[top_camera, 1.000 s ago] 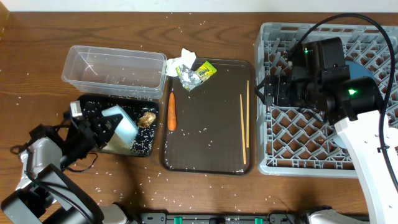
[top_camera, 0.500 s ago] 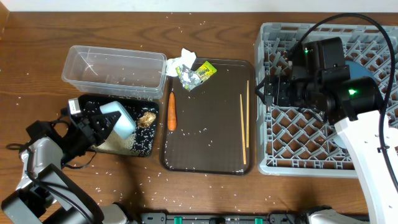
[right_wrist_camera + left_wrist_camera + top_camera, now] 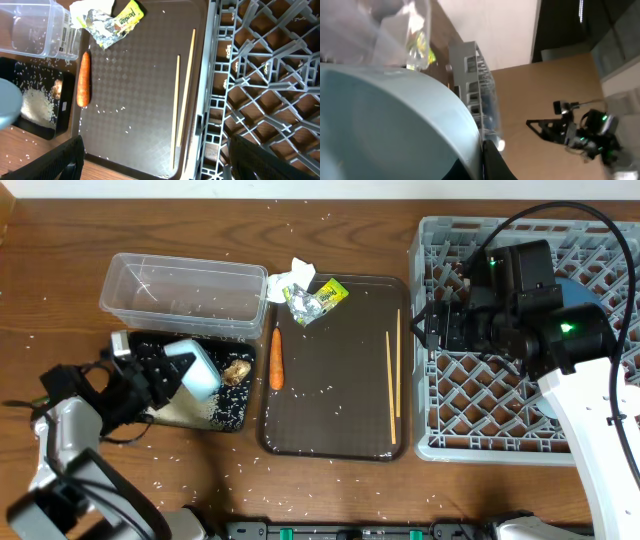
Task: Sort waste into correct bins and load items into the dishwasher rack
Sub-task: 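Carry the white bowl right and hand it to the right gripper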
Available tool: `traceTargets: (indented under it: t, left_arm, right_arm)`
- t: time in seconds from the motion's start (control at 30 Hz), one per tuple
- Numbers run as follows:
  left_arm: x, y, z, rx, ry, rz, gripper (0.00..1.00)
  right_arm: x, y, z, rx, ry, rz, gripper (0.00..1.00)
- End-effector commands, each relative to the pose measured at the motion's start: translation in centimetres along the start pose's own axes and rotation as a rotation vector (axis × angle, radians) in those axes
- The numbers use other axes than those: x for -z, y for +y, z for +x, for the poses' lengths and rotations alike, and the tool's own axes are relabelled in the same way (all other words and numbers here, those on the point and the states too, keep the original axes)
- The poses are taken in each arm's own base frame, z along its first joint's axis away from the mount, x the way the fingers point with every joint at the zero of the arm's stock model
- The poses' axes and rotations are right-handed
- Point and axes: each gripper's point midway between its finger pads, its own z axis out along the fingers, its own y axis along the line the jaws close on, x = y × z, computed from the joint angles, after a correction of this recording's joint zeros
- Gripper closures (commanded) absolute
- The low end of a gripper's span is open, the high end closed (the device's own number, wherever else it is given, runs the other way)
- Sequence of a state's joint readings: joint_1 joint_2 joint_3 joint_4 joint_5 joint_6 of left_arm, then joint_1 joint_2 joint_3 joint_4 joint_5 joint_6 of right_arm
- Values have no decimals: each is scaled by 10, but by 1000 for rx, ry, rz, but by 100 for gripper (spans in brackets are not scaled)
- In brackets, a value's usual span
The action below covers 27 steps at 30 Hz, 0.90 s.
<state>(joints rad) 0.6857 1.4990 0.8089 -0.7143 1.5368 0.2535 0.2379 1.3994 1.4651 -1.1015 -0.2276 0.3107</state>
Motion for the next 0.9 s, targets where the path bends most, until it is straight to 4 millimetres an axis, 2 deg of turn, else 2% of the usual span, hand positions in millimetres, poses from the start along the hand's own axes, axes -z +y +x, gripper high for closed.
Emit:
traceTargets:
  t: [0.0,0.03,0.07,0.1,0.2,0.33,0.47,0.6,0.7,0.8,0.87]
  left_arm:
    - [-1,2,6,-113,28,-108,94]
    - [-3,-1,9,-78,29,-81,94]
    - [-4,-15,7,-80,16,9,94]
    - [-4,-21,5,-52,11,39,94]
    - [-4,-25,-4,-63,8,40,94]
    - [-10,-31,-3,-109,30,49,94]
    - [-29,-41,-11,-232,84,75,94]
    - [-60,-44,-41,-259,49,-23,94]
    - [-91,-83,-54,-347,23,50,94]
    - [-125,-126,-44,-385,6,147,94]
    - [-145,-144,-31,-392,6,191,94]
  right_arm:
    - [7,-2,-3,-5,-21,5,16]
    - [7,-2,-3,-5,-21,5,16]
    - [7,-2,-3,-6,-22,5,16]
    - [7,-2,-4,-5,-24,4,16]
    - [7,0,-7,-1,-38,0,16]
    - [10,-1,-7,-3,-44,-1,14]
    - [26,-6,-14,-17,-102,-2,12]
    - [54,-14,-19,-40,-187,2,12]
    - [77,-21,-18,-57,-249,9,11]
    - [97,-26,-11,-75,-291,19,12]
    - [107,-29,-9,-84,-315,24,13]
